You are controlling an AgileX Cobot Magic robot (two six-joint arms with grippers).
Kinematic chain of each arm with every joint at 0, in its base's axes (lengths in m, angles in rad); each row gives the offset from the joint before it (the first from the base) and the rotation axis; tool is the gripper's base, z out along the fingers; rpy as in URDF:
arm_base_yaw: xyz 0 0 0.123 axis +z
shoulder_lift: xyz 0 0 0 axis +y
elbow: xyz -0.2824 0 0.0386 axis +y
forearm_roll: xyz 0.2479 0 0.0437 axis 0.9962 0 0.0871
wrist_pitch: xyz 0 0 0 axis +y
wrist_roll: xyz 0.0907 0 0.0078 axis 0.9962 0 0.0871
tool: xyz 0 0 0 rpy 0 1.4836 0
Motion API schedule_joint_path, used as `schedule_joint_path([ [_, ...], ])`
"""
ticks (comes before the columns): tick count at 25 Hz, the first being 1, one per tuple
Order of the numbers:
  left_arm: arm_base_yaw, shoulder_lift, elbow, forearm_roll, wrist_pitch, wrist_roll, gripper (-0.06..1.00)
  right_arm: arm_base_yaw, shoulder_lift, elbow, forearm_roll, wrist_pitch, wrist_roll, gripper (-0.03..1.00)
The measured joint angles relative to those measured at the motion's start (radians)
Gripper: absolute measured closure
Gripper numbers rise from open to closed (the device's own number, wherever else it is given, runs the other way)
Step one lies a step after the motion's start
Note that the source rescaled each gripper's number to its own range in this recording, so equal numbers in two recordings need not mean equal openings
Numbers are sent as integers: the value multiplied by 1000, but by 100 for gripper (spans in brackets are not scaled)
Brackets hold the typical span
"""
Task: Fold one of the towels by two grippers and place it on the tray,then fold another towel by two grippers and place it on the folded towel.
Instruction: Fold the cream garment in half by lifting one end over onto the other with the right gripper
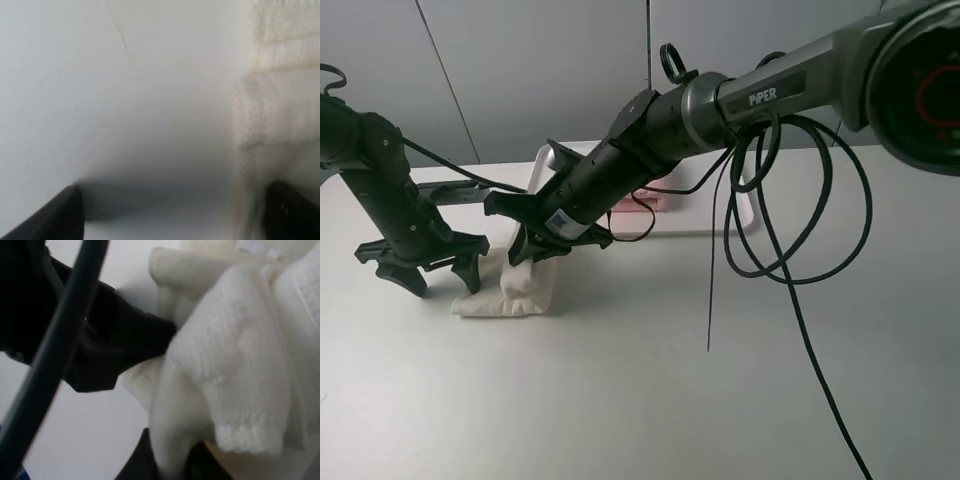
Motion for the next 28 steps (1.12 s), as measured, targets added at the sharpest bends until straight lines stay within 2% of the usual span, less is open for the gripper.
schedule_joint_path([
  [6, 0, 0, 0, 0, 0, 2, 2, 0, 67, 0, 174, -3, -123, 92],
  [13, 0, 0, 0, 0, 0, 4, 2, 0, 79, 0, 292, -4, -207, 92],
  [28, 0, 0, 0, -4, 0, 24, 2, 27, 79, 0, 316, -55, -233, 92],
])
